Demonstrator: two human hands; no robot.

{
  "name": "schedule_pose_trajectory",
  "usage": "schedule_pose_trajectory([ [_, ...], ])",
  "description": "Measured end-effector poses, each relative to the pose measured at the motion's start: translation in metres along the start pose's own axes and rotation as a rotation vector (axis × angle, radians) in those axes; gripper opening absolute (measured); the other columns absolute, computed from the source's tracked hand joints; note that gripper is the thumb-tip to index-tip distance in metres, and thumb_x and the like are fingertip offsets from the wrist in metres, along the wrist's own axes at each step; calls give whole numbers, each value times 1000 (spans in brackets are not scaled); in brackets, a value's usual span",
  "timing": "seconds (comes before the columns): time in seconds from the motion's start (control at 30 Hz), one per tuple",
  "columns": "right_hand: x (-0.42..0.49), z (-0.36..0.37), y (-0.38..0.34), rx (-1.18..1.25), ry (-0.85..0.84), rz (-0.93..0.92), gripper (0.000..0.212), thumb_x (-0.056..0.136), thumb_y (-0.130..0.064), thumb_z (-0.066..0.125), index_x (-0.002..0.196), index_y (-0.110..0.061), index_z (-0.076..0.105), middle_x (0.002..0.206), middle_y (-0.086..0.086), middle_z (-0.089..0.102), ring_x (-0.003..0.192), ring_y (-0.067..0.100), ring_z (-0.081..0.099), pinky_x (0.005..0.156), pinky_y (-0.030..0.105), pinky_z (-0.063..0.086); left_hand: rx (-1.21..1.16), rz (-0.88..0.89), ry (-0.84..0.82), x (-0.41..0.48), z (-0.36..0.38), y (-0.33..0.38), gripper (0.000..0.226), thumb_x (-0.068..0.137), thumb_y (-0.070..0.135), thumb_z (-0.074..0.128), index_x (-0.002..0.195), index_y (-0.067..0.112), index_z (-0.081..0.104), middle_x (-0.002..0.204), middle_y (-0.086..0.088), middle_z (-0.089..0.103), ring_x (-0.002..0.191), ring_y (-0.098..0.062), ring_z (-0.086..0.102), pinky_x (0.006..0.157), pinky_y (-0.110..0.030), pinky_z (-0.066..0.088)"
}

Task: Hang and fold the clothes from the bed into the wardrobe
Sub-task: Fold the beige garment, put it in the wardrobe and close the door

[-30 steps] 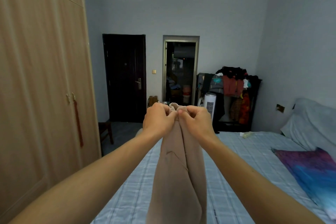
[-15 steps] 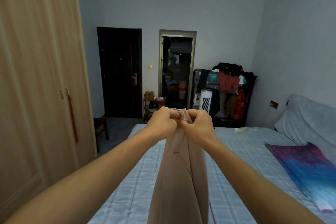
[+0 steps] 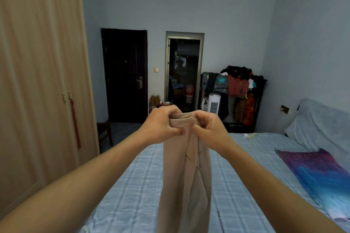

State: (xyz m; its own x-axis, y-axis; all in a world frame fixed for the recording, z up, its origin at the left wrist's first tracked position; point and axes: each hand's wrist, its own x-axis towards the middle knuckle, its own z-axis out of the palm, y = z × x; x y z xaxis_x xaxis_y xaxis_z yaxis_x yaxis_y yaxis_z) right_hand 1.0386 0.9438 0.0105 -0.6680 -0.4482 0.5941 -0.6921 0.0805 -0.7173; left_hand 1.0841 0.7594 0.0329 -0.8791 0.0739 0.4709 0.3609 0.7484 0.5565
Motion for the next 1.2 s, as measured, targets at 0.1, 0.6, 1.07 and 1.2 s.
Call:
schedule_pose_trajectory([
  [0.1, -3, -6, 3, 4, 25, 1, 25, 92, -4, 58, 103, -22, 72, 87, 11, 70, 80, 38, 63, 66, 39, 52, -6, 50, 11, 0, 1, 4, 18, 76, 14, 82, 80, 26, 69, 77, 6, 69, 75, -8, 66, 67, -36, 58],
  [0.6, -61, 2, 60, 39, -13, 227, 35, 74, -11, 73, 108, -20, 65, 96, 0, 72, 88, 17, 71, 74, 38, 60, 69, 73, -41, 6, 0, 16, 4, 82, 22, 77, 79, 22, 74, 77, 7, 71, 76, -3, 65, 63, -24, 51],
  [1.07, -88, 17, 106, 147, -32, 308, 35, 79, -22, 78, 110, -23, 61, 104, -3, 72, 98, 16, 70, 84, 41, 58, 9, 197, -83, -2, -30, 8, 6, 86, 20, 77, 88, 17, 72, 82, 3, 69, 78, -9, 63, 70, -28, 49],
  [1.2, -85, 19, 109, 199, 19, 267, 24, 82, -18, 74, 101, -13, 61, 100, 4, 73, 97, 22, 71, 84, 45, 59, -19, 174, -68, -7, -43, -1, 8, 86, 18, 76, 91, 14, 72, 87, -3, 71, 86, -19, 66, 77, -39, 53],
])
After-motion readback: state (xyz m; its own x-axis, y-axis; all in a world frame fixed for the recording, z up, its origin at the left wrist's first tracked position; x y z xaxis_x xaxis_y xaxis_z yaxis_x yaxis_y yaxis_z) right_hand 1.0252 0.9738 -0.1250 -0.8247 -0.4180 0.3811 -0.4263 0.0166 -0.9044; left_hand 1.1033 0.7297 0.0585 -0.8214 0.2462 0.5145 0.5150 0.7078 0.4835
